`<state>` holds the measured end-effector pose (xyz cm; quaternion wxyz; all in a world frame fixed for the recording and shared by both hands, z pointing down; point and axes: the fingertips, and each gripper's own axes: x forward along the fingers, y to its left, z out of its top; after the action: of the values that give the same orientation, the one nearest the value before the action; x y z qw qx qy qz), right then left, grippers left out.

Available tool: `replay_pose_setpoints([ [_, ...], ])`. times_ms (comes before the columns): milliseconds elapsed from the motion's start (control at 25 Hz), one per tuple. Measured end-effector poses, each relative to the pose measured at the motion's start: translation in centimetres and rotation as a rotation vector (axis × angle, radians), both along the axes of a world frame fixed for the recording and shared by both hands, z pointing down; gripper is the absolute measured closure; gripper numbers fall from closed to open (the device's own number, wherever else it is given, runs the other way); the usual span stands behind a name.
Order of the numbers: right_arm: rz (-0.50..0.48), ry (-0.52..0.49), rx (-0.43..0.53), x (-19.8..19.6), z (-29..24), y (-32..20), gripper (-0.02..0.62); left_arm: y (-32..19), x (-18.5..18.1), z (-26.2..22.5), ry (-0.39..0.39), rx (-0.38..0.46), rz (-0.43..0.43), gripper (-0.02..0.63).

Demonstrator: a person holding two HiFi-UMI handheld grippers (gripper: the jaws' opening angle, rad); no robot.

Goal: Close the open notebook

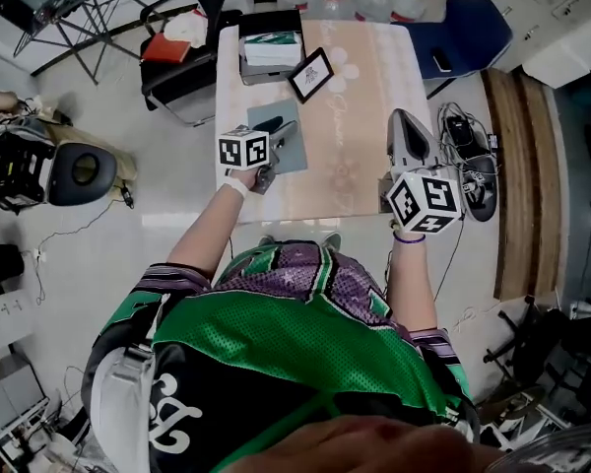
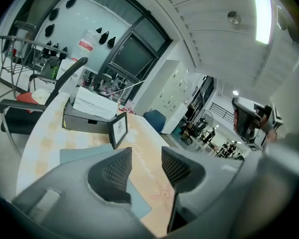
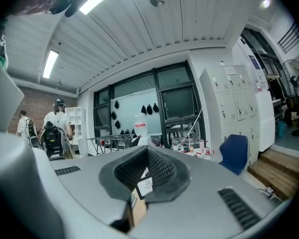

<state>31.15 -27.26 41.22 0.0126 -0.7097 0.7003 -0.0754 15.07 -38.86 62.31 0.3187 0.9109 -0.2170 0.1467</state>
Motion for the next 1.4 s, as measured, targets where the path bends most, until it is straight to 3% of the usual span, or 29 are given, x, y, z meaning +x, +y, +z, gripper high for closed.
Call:
replay_pose_setpoints([
  [320,-0.044,0.03,0.086,-1.0,-4.4,-1.2,0.595,-0.3,-1.1,-7.7,0.046,0.17,-0.002,0.413],
  [720,-0.015,0.012,0.129,-0.4,-6.6,0.1,0.595,1.6,-2.3,-19.1,0.15,0.384,0.022,0.413],
  [1000,-0.005,0.016,0.128,-0.3,-7.0,0.7,0.595,2.4,-3.3,-24.6,0.161,0.552,0.0,0.416],
  [1400,-0.011,0.027,0.131,-0.7,-7.0,0.9,0.596,2.1,-5.2,-27.3,0.204,0.606,-0.117,0.526],
])
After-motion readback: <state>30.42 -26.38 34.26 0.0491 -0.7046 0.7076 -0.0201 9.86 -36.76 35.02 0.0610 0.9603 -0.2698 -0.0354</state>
